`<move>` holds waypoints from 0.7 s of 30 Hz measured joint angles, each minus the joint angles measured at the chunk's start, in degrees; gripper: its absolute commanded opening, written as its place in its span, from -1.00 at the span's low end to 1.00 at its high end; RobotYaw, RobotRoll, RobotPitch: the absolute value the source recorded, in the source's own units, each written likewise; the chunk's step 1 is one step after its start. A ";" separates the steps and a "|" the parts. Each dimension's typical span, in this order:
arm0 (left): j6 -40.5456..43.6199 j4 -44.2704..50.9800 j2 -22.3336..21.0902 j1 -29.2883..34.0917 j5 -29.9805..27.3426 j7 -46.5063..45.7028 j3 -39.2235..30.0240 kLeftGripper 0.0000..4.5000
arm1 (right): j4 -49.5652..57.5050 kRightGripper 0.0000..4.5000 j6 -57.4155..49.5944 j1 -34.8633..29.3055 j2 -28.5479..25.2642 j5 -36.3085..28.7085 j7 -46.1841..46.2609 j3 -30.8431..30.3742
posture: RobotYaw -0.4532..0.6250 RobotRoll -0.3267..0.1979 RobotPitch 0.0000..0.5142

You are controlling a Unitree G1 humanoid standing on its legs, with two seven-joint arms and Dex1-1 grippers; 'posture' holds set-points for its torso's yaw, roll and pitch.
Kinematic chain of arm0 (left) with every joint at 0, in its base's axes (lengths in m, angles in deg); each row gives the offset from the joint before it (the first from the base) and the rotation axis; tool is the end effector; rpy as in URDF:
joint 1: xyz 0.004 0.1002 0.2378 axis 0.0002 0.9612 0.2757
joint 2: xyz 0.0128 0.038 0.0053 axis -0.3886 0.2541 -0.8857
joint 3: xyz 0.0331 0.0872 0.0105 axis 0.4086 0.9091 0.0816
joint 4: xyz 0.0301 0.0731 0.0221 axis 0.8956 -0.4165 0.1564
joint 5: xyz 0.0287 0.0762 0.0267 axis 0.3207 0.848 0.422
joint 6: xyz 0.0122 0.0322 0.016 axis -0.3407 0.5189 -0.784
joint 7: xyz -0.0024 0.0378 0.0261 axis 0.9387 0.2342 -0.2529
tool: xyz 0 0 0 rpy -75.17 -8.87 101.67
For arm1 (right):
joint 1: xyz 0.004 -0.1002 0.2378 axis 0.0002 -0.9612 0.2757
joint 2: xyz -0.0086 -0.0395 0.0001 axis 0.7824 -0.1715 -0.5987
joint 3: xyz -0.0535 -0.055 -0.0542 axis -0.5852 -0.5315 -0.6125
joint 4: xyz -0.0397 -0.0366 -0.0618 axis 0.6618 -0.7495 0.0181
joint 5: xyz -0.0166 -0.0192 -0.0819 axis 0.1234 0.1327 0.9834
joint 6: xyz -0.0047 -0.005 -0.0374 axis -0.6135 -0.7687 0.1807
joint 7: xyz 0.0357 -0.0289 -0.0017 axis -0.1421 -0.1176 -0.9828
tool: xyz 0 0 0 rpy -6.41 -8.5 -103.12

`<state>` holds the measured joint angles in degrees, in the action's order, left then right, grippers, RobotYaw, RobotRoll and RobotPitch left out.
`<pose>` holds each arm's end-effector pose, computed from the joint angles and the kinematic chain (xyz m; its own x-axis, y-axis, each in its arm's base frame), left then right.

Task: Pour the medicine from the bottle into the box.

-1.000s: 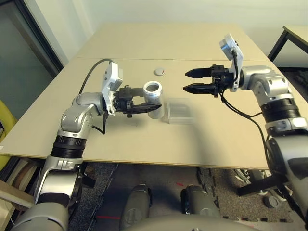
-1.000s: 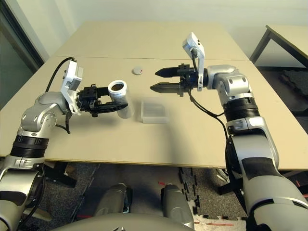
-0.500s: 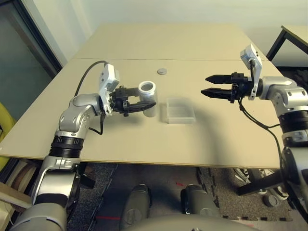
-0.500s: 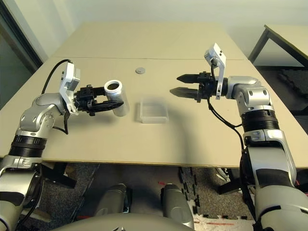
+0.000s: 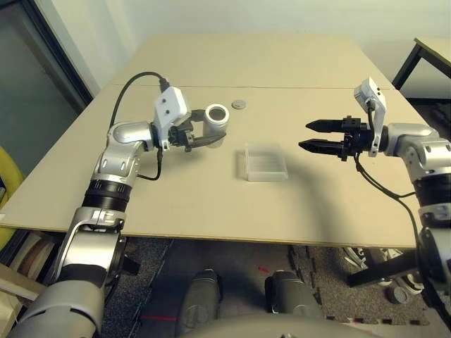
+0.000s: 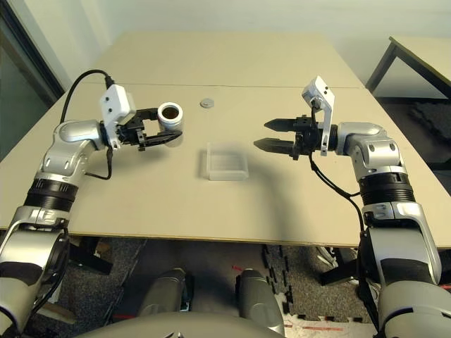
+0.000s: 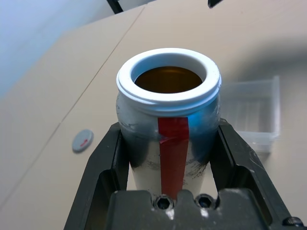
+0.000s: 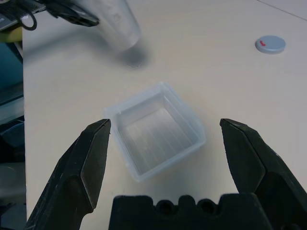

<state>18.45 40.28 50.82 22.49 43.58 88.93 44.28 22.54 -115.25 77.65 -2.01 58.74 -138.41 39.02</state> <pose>0.3085 0.2026 0.1818 0.4658 -0.8560 -0.2242 0.8221 0.3249 0.4675 0.2891 -0.2646 0.1697 0.4132 0.8750 -0.2521 -0.8899 0.4468 0.0924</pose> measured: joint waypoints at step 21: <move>-31.88 -21.53 3.17 -15.32 34.68 -30.02 16.92 0.13 | 11.13 1.00 -3.92 -9.00 -1.18 -2.63 1.73 1.14 | -0.23 0.25 -0.99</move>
<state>-13.43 18.75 54.00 7.17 78.25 58.91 61.19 33.67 -119.16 68.64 -3.19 56.11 -136.68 40.16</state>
